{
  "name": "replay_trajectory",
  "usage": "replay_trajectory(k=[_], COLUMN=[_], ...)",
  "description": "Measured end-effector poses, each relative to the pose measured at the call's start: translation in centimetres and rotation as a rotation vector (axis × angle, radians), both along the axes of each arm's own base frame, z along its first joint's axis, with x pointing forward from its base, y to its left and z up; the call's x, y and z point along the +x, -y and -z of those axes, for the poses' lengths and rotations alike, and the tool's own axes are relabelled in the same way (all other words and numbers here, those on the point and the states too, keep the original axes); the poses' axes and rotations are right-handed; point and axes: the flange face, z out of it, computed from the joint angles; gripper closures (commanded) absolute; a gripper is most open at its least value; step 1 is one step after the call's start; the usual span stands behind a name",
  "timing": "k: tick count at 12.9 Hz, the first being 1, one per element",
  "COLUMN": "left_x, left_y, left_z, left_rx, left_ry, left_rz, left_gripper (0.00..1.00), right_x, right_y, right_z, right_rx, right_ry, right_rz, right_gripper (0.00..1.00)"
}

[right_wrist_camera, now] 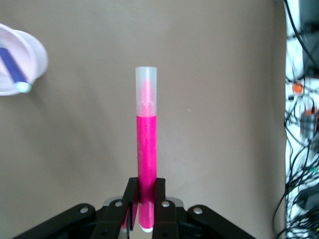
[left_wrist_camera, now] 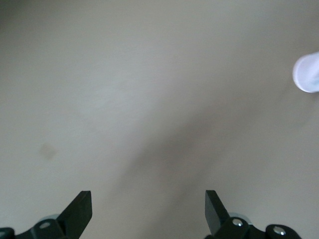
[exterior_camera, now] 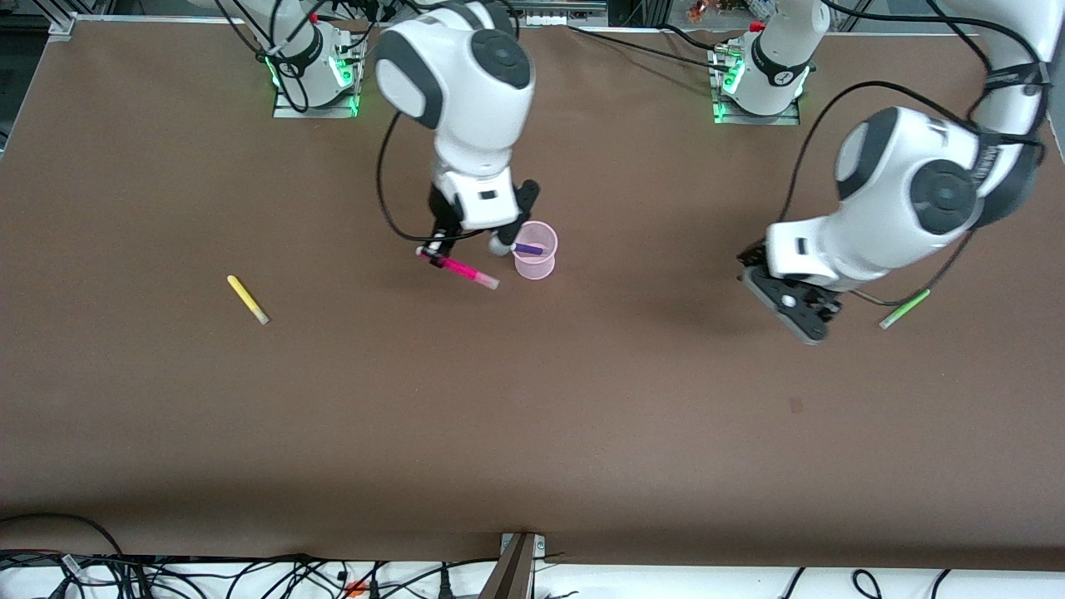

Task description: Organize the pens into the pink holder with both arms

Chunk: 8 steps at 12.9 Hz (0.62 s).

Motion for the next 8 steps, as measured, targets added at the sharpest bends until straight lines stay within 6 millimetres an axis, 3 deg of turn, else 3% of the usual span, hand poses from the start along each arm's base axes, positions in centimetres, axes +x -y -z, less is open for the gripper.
replay_trajectory(k=[2,5,8], left_x=[0.7,0.4,0.1], left_y=[-2.2,-3.3,-5.0], left_z=[-2.0,-6.1,-8.6], left_rx=[0.011,0.082,0.123], left_ry=[-0.019,-0.095,-0.129], left_rz=[-0.032,-0.047,-0.099], left_gripper=[0.00,0.00,0.00], right_x=[-3.0,-7.3,-9.1], right_y=[-2.8,-5.7,-6.9], right_z=[1.5,4.3,8.0], right_rx=[-0.076,-0.212,-0.304], right_ry=[0.000,-0.020,-0.032], right_rz=[-0.066,-0.130,-0.138], right_gripper=[1.00,1.00,1.00])
